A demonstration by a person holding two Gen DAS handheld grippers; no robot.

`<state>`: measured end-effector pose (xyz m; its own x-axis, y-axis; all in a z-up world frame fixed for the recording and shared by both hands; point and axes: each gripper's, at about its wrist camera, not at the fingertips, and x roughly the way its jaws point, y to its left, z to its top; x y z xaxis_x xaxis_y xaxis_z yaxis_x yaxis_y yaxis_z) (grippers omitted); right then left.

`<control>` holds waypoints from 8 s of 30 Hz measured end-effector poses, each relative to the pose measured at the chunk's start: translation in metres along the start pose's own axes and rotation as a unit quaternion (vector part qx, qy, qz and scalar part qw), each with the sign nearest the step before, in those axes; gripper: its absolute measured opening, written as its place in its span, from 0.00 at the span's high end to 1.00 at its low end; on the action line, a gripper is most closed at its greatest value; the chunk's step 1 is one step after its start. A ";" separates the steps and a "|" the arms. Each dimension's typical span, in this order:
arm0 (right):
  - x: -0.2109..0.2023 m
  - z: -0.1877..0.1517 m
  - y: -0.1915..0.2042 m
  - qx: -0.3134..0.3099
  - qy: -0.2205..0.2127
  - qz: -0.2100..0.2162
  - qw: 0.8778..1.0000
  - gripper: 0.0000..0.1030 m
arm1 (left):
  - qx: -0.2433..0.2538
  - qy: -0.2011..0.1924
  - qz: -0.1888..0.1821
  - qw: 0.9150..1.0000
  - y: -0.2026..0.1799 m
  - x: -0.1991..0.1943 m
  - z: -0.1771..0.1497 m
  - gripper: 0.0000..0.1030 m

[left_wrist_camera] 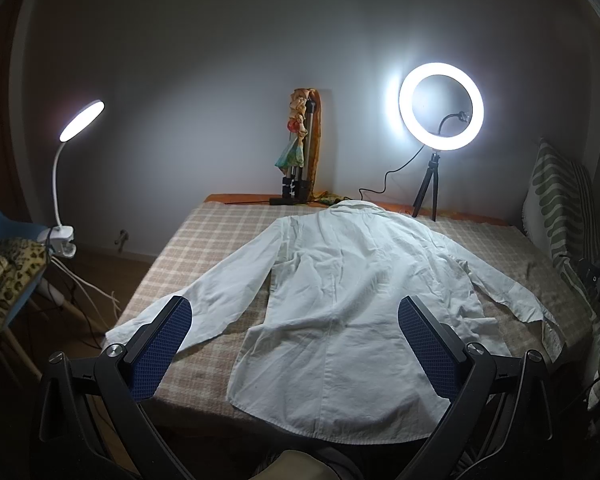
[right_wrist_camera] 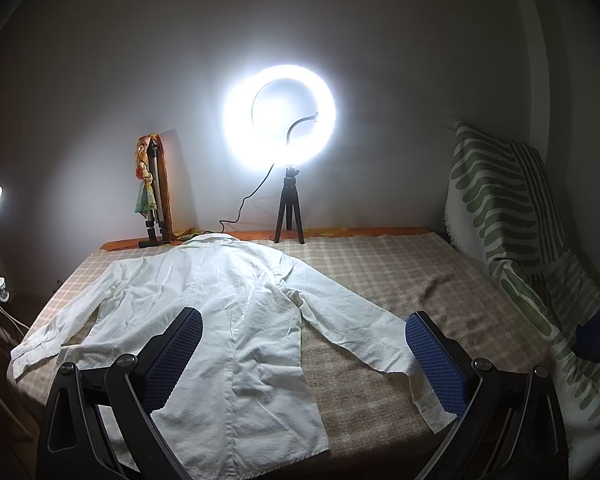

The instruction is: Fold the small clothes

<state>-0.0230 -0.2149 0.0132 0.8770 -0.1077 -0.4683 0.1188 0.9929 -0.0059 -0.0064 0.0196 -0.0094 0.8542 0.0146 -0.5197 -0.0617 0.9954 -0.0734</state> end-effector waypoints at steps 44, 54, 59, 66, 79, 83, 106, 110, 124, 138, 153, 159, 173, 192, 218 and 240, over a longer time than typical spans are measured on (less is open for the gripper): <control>0.021 0.011 0.053 -0.023 -0.005 0.041 0.999 0.00 | -0.019 -0.015 0.038 0.999 0.076 0.001 -0.020 0.00; 0.038 0.020 0.094 -0.031 0.000 0.110 0.993 0.00 | -0.085 0.026 0.051 0.995 0.169 0.025 -0.047 0.11; 0.043 0.024 0.112 -0.006 -0.028 0.153 0.988 0.00 | -0.144 0.057 0.058 0.986 0.226 0.043 -0.068 0.17; 0.064 0.026 0.137 0.004 0.006 0.199 0.980 0.00 | -0.270 0.091 0.001 0.958 0.289 0.088 -0.093 0.33; 0.075 0.015 0.164 -0.053 0.031 0.212 0.975 0.00 | -0.390 0.129 -0.062 0.910 0.324 0.163 -0.123 0.53; 0.084 0.017 0.165 -0.050 0.040 0.215 0.975 0.00 | -0.378 0.136 -0.048 0.914 0.324 0.171 -0.120 0.53; 0.107 -0.035 0.260 -0.190 0.152 0.372 0.896 0.31 | -0.307 0.073 -0.072 0.946 0.289 0.153 -0.077 0.97; 0.111 -0.069 0.291 -0.232 0.191 0.392 0.870 0.37 | -0.289 0.048 -0.095 0.951 0.272 0.126 -0.062 0.97; 0.211 0.028 0.260 -0.124 0.232 0.366 0.893 0.34 | -0.095 0.028 -0.228 0.969 0.135 0.082 -0.021 0.97; 0.369 0.000 0.352 -0.086 0.375 0.337 0.859 0.71 | 0.041 0.131 -0.253 0.958 0.052 0.098 -0.079 0.97; 0.340 0.003 0.350 -0.190 0.328 0.313 0.871 0.64 | 0.025 0.148 -0.250 0.957 0.066 0.073 -0.096 0.59; 0.307 0.010 0.364 -0.197 0.314 0.356 0.858 0.58 | -0.093 0.173 -0.154 0.968 0.114 0.101 -0.093 0.58; 0.345 -0.005 0.409 -0.231 0.318 0.271 0.879 0.47 | -0.154 0.232 -0.147 0.949 0.148 0.171 -0.113 0.77; 0.369 -0.020 0.397 -0.225 0.336 0.277 0.871 0.44 | -0.159 0.242 -0.180 0.940 0.148 0.164 -0.111 0.99; 0.322 -0.058 0.473 -0.358 0.343 0.227 0.838 0.37 | -0.228 0.232 -0.191 0.926 0.160 0.139 -0.144 1.00; 0.337 -0.028 0.444 -0.261 0.348 0.266 0.860 0.93 | -0.179 0.202 -0.188 0.944 0.127 0.149 -0.129 0.92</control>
<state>0.3117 0.1911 -0.1721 0.2298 0.2453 -0.9418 -0.5983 0.7989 0.0622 0.0462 0.1359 -0.2064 0.5888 -0.4428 -0.6762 -0.0258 0.8259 -0.5633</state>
